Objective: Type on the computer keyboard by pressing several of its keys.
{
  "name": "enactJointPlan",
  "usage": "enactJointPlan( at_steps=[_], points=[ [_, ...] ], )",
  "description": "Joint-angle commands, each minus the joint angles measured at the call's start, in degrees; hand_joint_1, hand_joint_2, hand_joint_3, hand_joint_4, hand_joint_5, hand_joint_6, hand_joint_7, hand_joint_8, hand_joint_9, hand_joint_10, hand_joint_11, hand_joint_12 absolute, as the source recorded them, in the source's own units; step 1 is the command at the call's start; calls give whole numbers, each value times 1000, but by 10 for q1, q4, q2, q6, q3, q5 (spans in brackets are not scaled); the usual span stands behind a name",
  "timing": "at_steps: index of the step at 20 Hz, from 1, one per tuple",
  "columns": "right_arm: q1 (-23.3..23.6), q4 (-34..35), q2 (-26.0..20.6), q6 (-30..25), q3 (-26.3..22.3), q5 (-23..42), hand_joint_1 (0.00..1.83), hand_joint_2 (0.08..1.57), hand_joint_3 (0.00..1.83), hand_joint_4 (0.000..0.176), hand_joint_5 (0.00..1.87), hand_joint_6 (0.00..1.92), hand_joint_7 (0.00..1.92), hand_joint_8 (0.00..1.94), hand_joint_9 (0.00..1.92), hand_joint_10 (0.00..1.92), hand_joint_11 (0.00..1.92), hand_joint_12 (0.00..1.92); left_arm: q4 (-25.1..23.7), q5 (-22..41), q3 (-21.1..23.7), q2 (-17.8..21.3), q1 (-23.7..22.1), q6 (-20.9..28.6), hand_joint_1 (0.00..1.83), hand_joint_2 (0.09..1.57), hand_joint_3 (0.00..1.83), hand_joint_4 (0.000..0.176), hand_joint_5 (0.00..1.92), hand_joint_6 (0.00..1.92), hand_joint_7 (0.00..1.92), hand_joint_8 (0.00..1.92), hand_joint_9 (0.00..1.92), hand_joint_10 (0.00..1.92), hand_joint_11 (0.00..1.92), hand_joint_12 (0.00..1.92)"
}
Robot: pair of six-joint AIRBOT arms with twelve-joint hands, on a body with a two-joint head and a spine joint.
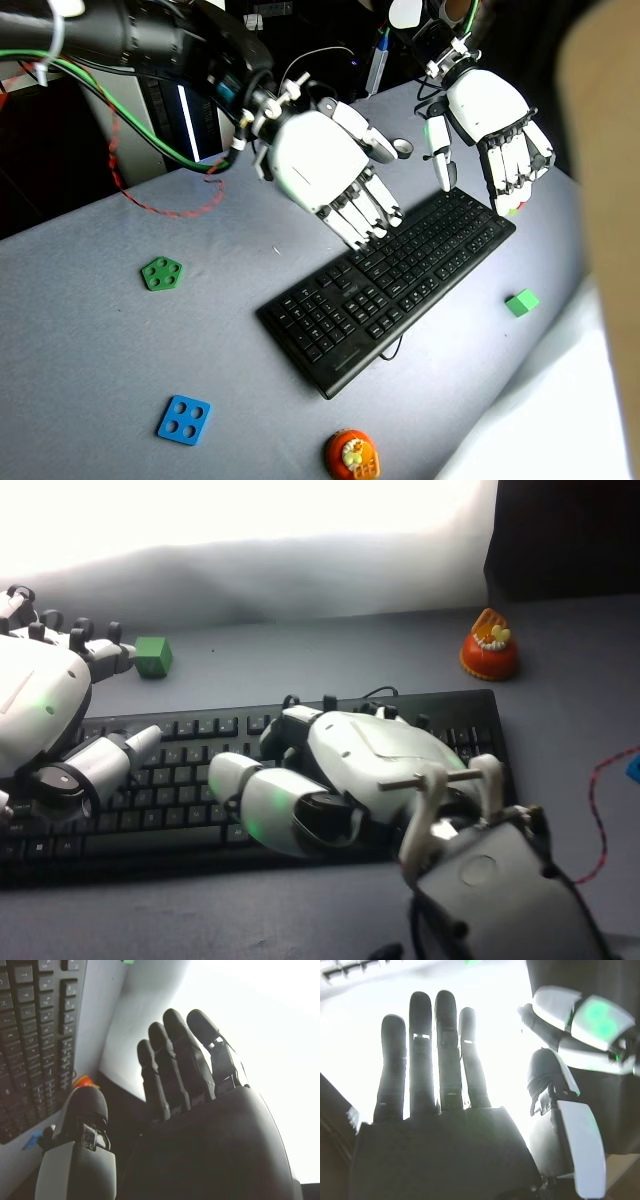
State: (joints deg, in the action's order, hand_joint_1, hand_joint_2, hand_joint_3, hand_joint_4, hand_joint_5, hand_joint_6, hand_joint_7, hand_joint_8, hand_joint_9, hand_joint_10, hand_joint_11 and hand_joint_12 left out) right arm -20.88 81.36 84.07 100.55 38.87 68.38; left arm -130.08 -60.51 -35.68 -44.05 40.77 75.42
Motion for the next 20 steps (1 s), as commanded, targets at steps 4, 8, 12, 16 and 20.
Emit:
enactJointPlan(
  at_steps=[4, 8, 12, 16, 20],
  points=[
    [11, -54, 34, -26, 42, 0, 0, 1272, 0, 0, 331, 572, 663, 77, 397, 811, 0, 1618, -31, -48, -3, 2, 0, -3, 243, 1372, 5, 0, 471, 9, 507, 1, 454, 158, 0, 1274],
    [-8, -108, 80, 5, 92, 6, 0, 1266, 0, 0, 407, 659, 739, 78, 444, 797, 41, 1618, -31, -43, 7, 2, 21, -3, 306, 1363, 0, 0, 569, 42, 615, 34, 507, 154, 0, 1363],
    [-26, -156, 122, 30, 150, 27, 0, 1266, 0, 0, 368, 914, 753, 117, 379, 1088, 55, 1752, -10, -12, 7, -2, 39, -8, 339, 1372, 0, 0, 555, 327, 583, 248, 260, 897, 0, 1540],
    [-46, -173, 165, 46, 199, 37, 0, 1273, 0, 0, 337, 948, 550, 534, 310, 1206, 34, 1779, 5, -9, -2, -18, 68, -16, 354, 1377, 0, 0, 371, 772, 307, 896, 183, 1125, 0, 1600],
    [-53, -190, 188, 44, 222, 38, 0, 1272, 0, 0, 320, 905, 490, 613, 290, 1182, 1, 1773, 22, -3, -2, -26, 71, -22, 353, 1379, 1, 0, 338, 788, 280, 898, 164, 1122, 0, 1595]
  ],
)
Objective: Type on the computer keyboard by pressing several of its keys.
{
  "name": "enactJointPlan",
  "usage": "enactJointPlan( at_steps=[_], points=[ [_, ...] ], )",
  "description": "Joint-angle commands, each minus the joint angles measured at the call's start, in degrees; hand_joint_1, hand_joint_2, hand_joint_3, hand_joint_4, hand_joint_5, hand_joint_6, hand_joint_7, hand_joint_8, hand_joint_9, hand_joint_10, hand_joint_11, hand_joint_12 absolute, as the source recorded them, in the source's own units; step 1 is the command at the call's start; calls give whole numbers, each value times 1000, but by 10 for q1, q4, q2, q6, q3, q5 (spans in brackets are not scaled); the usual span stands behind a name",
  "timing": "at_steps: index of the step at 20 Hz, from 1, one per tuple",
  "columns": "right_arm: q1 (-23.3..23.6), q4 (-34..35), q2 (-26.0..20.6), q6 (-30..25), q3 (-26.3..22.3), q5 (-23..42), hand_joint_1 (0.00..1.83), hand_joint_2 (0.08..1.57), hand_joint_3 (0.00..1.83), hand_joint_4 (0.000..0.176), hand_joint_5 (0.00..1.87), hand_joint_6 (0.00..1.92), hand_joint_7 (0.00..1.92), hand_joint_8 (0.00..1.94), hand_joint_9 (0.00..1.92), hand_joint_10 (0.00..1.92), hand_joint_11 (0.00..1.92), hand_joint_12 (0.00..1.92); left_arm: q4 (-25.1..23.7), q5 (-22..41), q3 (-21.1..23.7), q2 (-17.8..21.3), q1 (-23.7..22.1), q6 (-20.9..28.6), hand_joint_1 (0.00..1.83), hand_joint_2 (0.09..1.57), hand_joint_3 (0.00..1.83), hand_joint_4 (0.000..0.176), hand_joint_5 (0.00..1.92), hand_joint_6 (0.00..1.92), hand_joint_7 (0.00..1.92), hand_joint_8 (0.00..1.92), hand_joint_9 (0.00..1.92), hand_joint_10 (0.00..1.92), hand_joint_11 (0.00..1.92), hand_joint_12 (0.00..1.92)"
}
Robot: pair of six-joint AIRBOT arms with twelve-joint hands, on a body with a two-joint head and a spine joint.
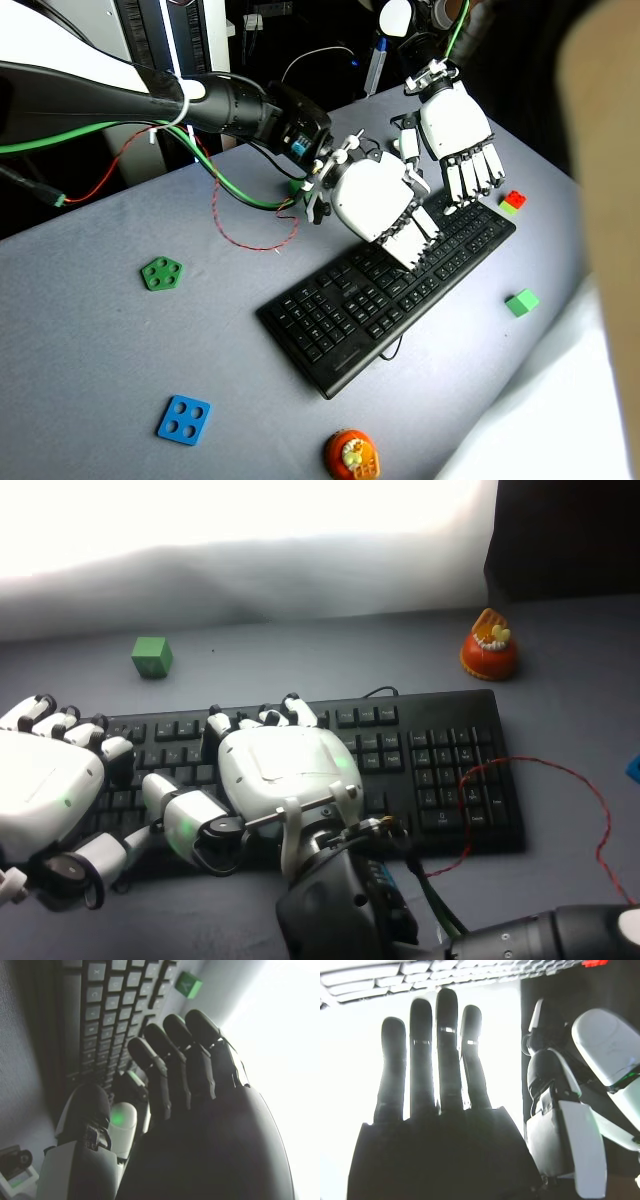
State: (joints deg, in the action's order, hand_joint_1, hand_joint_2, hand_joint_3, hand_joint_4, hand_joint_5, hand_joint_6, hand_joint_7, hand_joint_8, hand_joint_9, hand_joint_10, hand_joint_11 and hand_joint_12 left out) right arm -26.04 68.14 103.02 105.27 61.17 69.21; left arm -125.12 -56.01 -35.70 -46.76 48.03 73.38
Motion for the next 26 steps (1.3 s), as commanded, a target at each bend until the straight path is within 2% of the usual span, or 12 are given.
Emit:
enactJointPlan(
  at_steps=[1, 8, 10, 13, 14, 15, 18, 19, 21, 23, 25, 26],
  points=[
    [-3, -58, 4, -3, 3, 29, 0, 1273, 0, 0, 323, 900, 501, 615, 304, 1167, 1, 1776, -27, -48, -3, -1, -2, -2, 345, 1382, 2, 0, 343, 781, 282, 887, 166, 1116, 0, 1584],
    [-26, -103, 31, -3, 33, 27, 0, 1274, 0, 0, 335, 750, 540, 582, 320, 1162, 8, 1767, -27, -49, -17, -21, 10, -4, 341, 1378, 0, 0, 376, 756, 325, 813, 181, 1076, 0, 1536],
    [-30, -105, 37, -2, 42, 29, 0, 1272, 0, 0, 498, 818, 545, 587, 308, 1165, 4, 1785, -27, -49, -24, -30, 12, -4, 339, 1379, 0, 0, 414, 764, 382, 667, 186, 976, 0, 1471],
    [-32, -103, 39, 0, 48, 23, 0, 1273, 0, 0, 615, 991, 628, 407, 318, 942, 0, 1670, -27, -52, -34, -38, 13, -3, 295, 1394, 1, 0, 439, 1058, 427, 496, 164, 822, 0, 1328],
    [-32, -97, 39, 4, 48, 19, 0, 1276, 1, 0, 483, 958, 684, 362, 392, 872, 0, 1614, -27, -52, -38, -40, 13, -2, 318, 1384, 0, 0, 470, 986, 485, 398, 189, 716, 0, 1278],
    [-31, -86, 38, 11, 48, 16, 0, 1283, 2, 0, 342, 822, 722, 370, 449, 889, 0, 1620, -27, -53, -43, -43, 13, 0, 355, 1378, 0, 0, 449, 759, 559, 276, 233, 588, 0, 1191],
    [-24, -74, 38, 15, 48, 5, 0, 1295, 1, 0, 383, 387, 682, 573, 454, 1170, 31, 1711, -16, -58, -53, -46, 8, 0, 337, 1365, 0, 0, 407, 166, 685, 42, 402, 245, 0, 1053],
    [-18, -51, 37, 25, 45, -2, 0, 1289, 0, 0, 503, 401, 599, 632, 357, 1266, 38, 1763, -15, -58, -55, -47, 8, 0, 325, 1363, 0, 8, 418, 77, 701, 16, 457, 163, 0, 1055],
    [-11, -23, 35, 44, 40, -15, 0, 1283, 0, 0, 682, 570, 537, 360, 207, 1014, 2, 1752, -15, -58, -56, -48, 8, 0, 291, 1370, 0, 0, 608, 72, 588, 1, 426, 74, 0, 1028],
    [-8, -22, 34, 58, 39, -19, 0, 1282, 0, 0, 714, 832, 669, 184, 312, 778, 0, 1575, -15, -58, -57, -49, 7, 0, 307, 1376, 4, 0, 855, 120, 512, 0, 344, 19, 0, 964],
    [-8, -20, 33, 68, 39, -22, 0, 1293, 2, 0, 510, 1010, 802, 179, 487, 820, 0, 1506, -15, -58, -58, -49, 7, 1, 295, 1383, 3, 0, 964, 166, 600, 23, 332, 11, 0, 700],
    [-8, -18, 33, 72, 39, -25, 15, 1299, 3, 0, 375, 845, 896, 288, 599, 1028, 8, 1624, -15, -58, -58, -49, 7, 1, 326, 1377, 0, 0, 808, 91, 744, 57, 400, 34, 0, 537]
  ],
)
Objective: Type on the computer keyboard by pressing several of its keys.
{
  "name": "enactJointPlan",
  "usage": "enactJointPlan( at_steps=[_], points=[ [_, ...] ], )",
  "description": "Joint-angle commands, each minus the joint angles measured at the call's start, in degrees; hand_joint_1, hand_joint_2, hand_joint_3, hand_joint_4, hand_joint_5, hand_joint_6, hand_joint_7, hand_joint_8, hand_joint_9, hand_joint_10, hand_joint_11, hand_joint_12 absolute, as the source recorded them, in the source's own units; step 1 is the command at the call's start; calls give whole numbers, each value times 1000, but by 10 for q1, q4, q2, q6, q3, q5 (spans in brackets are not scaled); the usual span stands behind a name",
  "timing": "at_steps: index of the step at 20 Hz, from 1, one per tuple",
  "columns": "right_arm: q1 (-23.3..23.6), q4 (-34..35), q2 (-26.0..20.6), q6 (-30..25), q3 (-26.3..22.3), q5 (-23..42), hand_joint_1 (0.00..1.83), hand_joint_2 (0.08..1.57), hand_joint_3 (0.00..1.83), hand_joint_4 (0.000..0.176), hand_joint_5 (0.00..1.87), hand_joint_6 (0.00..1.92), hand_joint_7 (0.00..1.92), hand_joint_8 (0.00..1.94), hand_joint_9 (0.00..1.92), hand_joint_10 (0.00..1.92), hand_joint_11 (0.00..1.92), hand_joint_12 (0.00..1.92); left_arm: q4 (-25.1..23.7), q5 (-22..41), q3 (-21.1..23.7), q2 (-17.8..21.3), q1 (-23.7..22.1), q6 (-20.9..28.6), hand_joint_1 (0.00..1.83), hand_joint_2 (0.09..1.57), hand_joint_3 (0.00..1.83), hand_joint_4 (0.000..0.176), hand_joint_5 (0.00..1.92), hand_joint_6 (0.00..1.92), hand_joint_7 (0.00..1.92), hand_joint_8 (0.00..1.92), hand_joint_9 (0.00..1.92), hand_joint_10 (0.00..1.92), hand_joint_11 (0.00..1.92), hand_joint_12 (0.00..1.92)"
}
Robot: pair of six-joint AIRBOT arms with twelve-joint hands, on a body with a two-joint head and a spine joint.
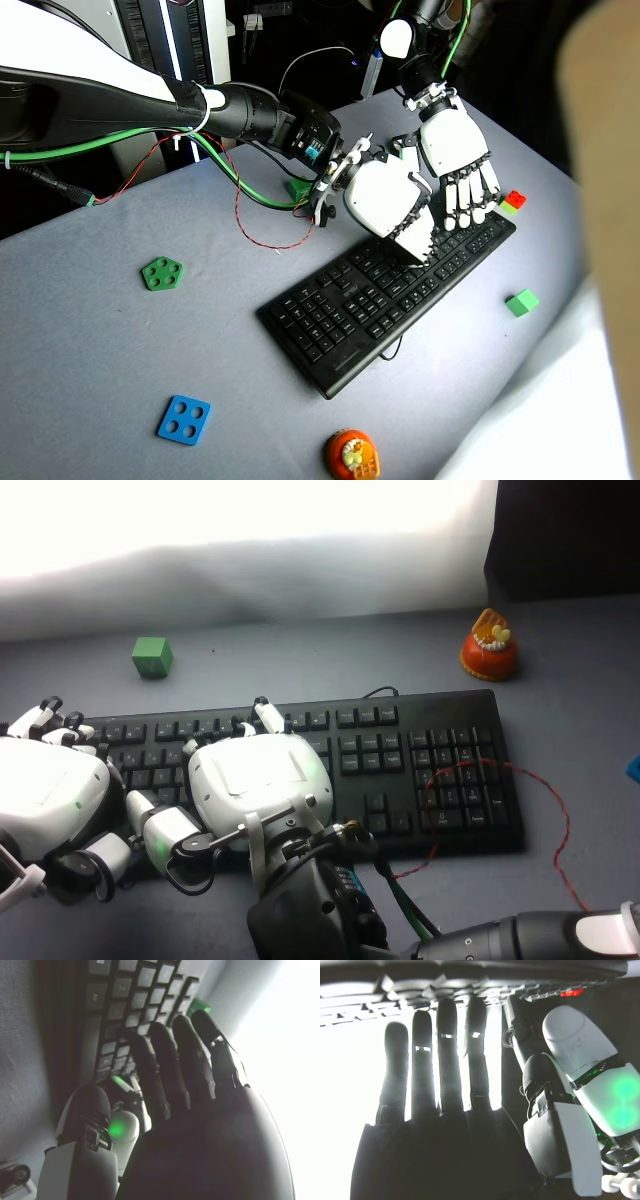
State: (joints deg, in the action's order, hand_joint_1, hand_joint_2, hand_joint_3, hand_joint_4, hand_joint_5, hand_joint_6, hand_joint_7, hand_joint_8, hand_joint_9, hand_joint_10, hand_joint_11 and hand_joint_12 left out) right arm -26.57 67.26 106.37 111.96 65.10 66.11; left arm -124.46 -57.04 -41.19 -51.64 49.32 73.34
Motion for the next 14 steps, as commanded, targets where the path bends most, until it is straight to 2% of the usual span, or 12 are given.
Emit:
enactJointPlan(
  at_steps=[1, 2, 3, 4, 5, 6, 7, 8, 9, 11, 12, 14],
  points=[
    [-4, -7, -1, 8, -1, 6, 21, 1305, 2, 0, 402, 590, 779, 694, 570, 1285, 100, 1759, -22, -47, -3, 0, -6, 1, 339, 1372, 0, 0, 641, 18, 872, 55, 485, 49, 0, 484],
    [-5, -7, -2, 10, -1, 6, 3, 1309, 2, 0, 455, 487, 638, 949, 482, 1431, 125, 1825, -22, -48, -3, 0, -7, 1, 337, 1372, 0, 0, 561, 5, 912, 44, 528, 53, 0, 530],
    [-6, -7, -3, 10, -1, 6, 0, 1296, 0, 0, 590, 575, 507, 888, 303, 1433, 37, 1872, -22, -48, -3, 0, -7, 1, 300, 1382, 1, 0, 597, 16, 796, 21, 545, 51, 0, 820],
    [-6, -6, -4, 12, -1, 6, 0, 1289, 0, 0, 704, 833, 541, 370, 241, 1038, 1, 1763, -22, -49, -3, 1, -7, 1, 267, 1400, 6, 0, 882, 122, 637, 0, 469, 16, 0, 1026],
    [-6, -5, -5, 12, -1, 6, 0, 1289, 0, 0, 704, 833, 541, 370, 241, 1038, 1, 1763, -22, -50, -3, 1, -8, 1, 267, 1400, 6, 0, 882, 122, 637, 0, 469, 16, 0, 1026],
    [-6, -2, -5, 12, -1, 5, 13, 1287, 0, 0, 610, 983, 742, 229, 416, 872, 0, 1609, -22, -50, -3, 1, -8, 1, 268, 1403, 3, 0, 942, 163, 669, 20, 427, 1, 0, 902],
    [-6, -1, -6, 12, -1, 5, 13, 1287, 0, 0, 610, 983, 742, 229, 416, 872, 0, 1609, -22, -50, -3, 2, -9, 1, 268, 1403, 3, 0, 942, 163, 669, 20, 427, 1, 0, 902],
    [-6, -1, -7, 12, -1, 5, 11, 1291, 1, 0, 531, 953, 786, 231, 467, 890, 0, 1618, -22, -50, -3, 2, -10, 1, 283, 1398, 1, 0, 853, 123, 736, 34, 435, 4, 0, 821],
    [-6, -1, -8, 12, -1, 5, 27, 1295, 1, 0, 424, 799, 827, 338, 551, 1050, 16, 1668, -22, -50, -2, 2, -11, 1, 319, 1381, 0, 0, 739, 70, 806, 54, 482, 23, 0, 801],
    [-6, 0, -11, 11, -4, 3, 23, 1301, 1, 0, 436, 474, 670, 600, 493, 1293, 82, 1775, -22, -50, -2, 3, -12, 1, 340, 1375, 0, 0, 580, 10, 828, 38, 581, 57, 0, 1016],
    [-5, 2, -15, 10, -9, 1, 4, 1301, 1, 0, 502, 449, 562, 586, 385, 1301, 69, 1817, -22, -50, -2, 3, -12, 1, 304, 1388, 1, 1, 526, 2, 737, 11, 640, 79, 0, 1249],
    [0, 12, -25, 10, -26, 0, 0, 1295, 0, 0, 663, 537, 538, 325, 310, 1092, 44, 1814, -22, -50, -2, 4, -15, 1, 276, 1397, 3, 0, 615, 39, 607, 0, 665, 95, 69, 1407]
  ],
)
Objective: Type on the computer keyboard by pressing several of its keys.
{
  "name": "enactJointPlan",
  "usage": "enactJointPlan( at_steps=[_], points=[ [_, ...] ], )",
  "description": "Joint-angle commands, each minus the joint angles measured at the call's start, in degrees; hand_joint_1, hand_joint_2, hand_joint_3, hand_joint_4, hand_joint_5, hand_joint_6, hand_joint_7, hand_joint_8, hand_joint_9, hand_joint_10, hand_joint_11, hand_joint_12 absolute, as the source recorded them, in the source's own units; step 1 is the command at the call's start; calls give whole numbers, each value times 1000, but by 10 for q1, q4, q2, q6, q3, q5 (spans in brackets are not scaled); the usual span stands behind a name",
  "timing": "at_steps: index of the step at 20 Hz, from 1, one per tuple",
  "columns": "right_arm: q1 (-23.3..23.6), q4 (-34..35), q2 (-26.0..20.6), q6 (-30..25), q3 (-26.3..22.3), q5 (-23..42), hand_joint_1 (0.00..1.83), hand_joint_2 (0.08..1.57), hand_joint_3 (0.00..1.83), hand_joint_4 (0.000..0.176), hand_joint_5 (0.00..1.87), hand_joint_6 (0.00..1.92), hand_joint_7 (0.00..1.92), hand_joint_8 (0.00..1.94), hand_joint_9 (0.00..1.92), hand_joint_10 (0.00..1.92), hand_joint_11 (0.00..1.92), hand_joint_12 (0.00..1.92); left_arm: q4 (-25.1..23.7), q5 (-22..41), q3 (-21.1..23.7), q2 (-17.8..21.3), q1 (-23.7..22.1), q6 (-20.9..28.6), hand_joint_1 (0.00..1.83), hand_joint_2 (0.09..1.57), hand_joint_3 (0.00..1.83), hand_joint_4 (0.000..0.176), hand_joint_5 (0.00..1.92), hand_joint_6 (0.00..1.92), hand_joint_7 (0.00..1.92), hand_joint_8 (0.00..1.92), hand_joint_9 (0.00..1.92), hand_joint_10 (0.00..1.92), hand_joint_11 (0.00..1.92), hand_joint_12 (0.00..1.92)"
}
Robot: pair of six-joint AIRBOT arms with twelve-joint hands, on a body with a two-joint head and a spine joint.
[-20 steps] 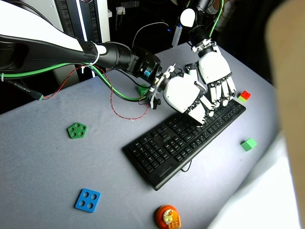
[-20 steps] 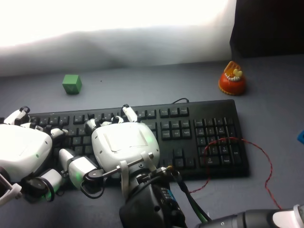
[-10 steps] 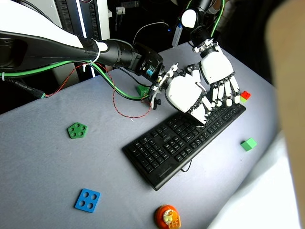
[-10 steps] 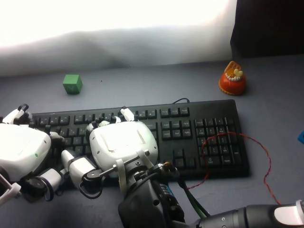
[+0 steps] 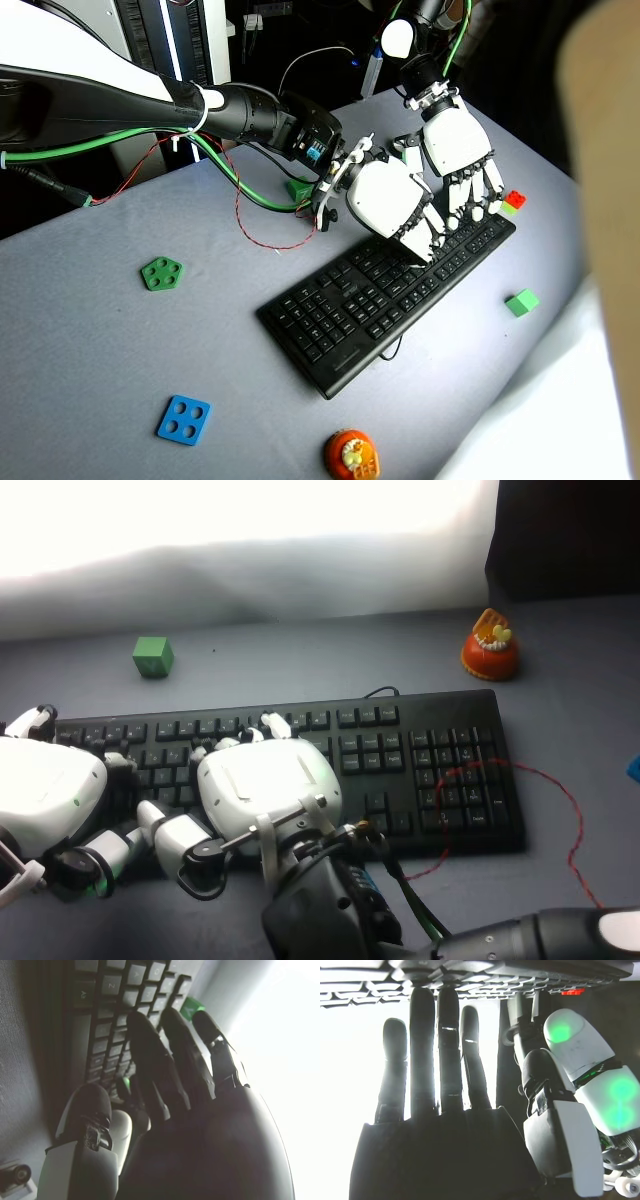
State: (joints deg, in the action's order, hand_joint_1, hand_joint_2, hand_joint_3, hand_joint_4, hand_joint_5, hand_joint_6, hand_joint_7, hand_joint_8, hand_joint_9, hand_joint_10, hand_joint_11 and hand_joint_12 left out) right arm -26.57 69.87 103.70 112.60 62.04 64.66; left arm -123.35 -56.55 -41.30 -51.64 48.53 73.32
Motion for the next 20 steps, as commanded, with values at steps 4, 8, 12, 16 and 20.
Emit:
enactJointPlan(
  at_steps=[4, 8, 12, 16, 20],
  points=[
    [12, -13, -25, 4, -39, 21, 0, 1299, 1, 0, 356, 702, 691, 107, 405, 856, 39, 1697, -33, -55, 0, 5, -9, 1, 300, 1397, 1, 0, 704, 84, 691, 17, 547, 290, 0, 1518],
    [29, -13, -52, 0, -65, 28, 12, 1292, 0, 0, 366, 697, 708, 100, 425, 898, 80, 1698, -33, -55, 0, 9, -12, 2, 271, 1409, 0, 0, 665, 50, 693, 3, 371, 700, 0, 1530],
    [45, -13, -91, -2, -99, 35, 0, 1296, 1, 0, 383, 698, 706, 93, 410, 918, 38, 1717, -33, -55, 3, 13, -11, 2, 276, 1407, 0, 0, 661, 46, 691, 1, 349, 738, 0, 1545],
    [63, -13, -146, -11, -145, 32, 0, 1297, 1, 0, 374, 702, 708, 88, 393, 939, 15, 1730, -33, -55, 5, 15, -12, 6, 299, 1400, 0, 0, 678, 50, 695, 2, 344, 765, 0, 1540],
    [67, -32, -187, -36, -173, 19, 0, 1295, 0, 0, 387, 712, 700, 81, 388, 944, 32, 1721, -33, -74, 6, 16, -11, 13, 272, 1404, 1, 0, 670, 44, 685, 1, 337, 765, 0, 1525]
  ],
)
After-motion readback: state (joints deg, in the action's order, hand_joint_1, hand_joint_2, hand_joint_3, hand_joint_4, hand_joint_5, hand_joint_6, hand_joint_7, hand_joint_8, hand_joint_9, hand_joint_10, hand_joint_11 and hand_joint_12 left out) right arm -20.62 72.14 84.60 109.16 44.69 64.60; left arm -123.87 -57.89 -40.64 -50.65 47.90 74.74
